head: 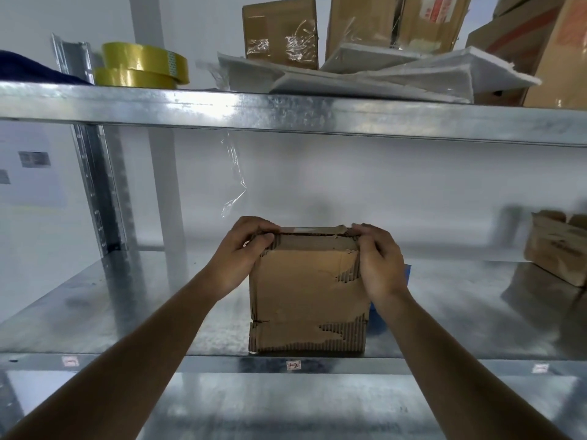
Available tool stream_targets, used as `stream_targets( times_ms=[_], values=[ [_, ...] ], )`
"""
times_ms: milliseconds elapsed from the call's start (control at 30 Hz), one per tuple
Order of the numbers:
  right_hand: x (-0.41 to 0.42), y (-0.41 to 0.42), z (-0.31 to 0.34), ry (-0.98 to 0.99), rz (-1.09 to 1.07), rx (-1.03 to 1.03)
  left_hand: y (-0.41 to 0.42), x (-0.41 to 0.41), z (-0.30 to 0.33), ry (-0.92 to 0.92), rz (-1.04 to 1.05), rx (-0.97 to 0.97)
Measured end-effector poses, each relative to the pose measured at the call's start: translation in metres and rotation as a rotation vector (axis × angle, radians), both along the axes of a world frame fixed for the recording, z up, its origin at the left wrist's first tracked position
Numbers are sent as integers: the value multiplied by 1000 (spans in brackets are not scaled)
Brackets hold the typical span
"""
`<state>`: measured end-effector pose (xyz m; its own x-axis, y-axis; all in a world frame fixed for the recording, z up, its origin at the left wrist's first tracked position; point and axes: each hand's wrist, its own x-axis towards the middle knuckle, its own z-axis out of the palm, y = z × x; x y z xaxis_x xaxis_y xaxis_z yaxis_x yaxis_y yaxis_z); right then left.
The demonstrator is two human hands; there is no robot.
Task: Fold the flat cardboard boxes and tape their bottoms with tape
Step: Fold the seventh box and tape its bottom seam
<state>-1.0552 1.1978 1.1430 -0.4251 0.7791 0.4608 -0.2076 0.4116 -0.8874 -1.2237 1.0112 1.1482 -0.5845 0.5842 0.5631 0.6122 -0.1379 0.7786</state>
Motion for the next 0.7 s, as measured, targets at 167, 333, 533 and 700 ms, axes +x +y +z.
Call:
stream_targets(
  times_ms=[167,333,533,700],
  values=[
    [0,-3,-1,-44,-48,36,3,-5,-5,84,28,-30],
    [2,-10,3,-114,-74,73,2,-3,-6,214,61,-37],
    [3,-16,1,-112,-74,42,-12,-9,-8,354,-51,-163],
    [4,-26,5,-100,-164,13,-17,-7,-4,435,-42,-140]
  ],
)
